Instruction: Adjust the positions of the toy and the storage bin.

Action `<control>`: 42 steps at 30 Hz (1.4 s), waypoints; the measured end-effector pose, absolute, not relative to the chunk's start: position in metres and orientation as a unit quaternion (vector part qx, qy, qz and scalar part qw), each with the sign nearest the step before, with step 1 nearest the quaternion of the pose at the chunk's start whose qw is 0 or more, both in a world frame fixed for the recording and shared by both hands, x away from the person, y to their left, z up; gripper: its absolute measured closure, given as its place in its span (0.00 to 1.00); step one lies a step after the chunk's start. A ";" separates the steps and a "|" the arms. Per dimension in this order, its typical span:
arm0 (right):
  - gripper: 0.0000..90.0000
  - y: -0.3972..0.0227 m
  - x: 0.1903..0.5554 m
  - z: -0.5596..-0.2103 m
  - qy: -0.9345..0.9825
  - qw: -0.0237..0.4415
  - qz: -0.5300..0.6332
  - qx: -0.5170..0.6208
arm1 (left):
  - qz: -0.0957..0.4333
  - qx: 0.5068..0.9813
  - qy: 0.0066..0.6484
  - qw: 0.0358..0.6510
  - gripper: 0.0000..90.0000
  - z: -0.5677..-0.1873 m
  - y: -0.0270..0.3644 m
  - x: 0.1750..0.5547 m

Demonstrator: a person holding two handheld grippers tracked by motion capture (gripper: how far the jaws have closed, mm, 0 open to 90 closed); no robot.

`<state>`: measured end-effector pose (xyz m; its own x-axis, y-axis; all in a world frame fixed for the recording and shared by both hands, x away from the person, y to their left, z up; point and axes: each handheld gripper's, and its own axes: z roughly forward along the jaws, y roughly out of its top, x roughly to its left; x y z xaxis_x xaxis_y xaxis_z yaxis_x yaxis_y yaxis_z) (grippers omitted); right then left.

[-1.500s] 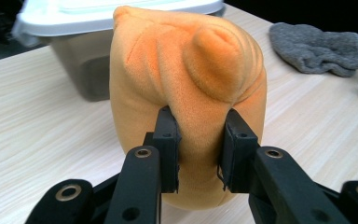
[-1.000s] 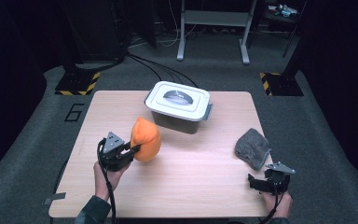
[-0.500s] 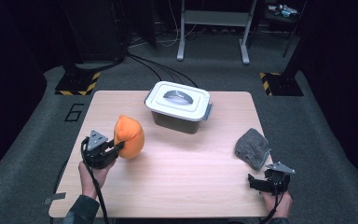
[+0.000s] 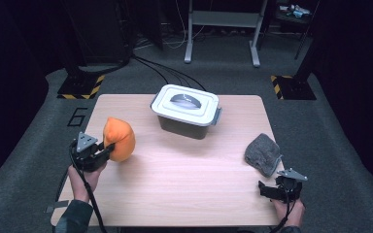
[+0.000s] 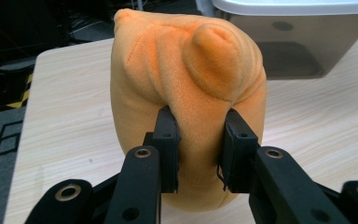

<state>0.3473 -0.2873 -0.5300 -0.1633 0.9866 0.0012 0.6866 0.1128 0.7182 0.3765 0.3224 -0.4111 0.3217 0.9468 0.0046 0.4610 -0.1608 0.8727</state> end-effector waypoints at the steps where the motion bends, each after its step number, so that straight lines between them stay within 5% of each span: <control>1: 0.00 -0.287 0.347 -0.530 0.702 0.252 0.298 0.596 | 0.297 0.702 0.502 0.409 0.79 -0.411 0.324 0.377; 26: 0.00 -0.287 0.347 -0.530 0.702 0.252 0.298 0.596 | 0.318 0.705 0.545 0.324 0.79 -0.416 0.378 0.390; 32: 0.00 -0.287 0.347 -0.530 0.702 0.252 0.298 0.596 | 0.297 0.727 0.551 0.282 0.79 -0.430 0.375 0.403; 42: 0.00 -0.287 0.347 -0.530 0.702 0.252 0.298 0.595 | 0.272 0.736 0.544 0.298 0.67 -0.440 0.346 0.419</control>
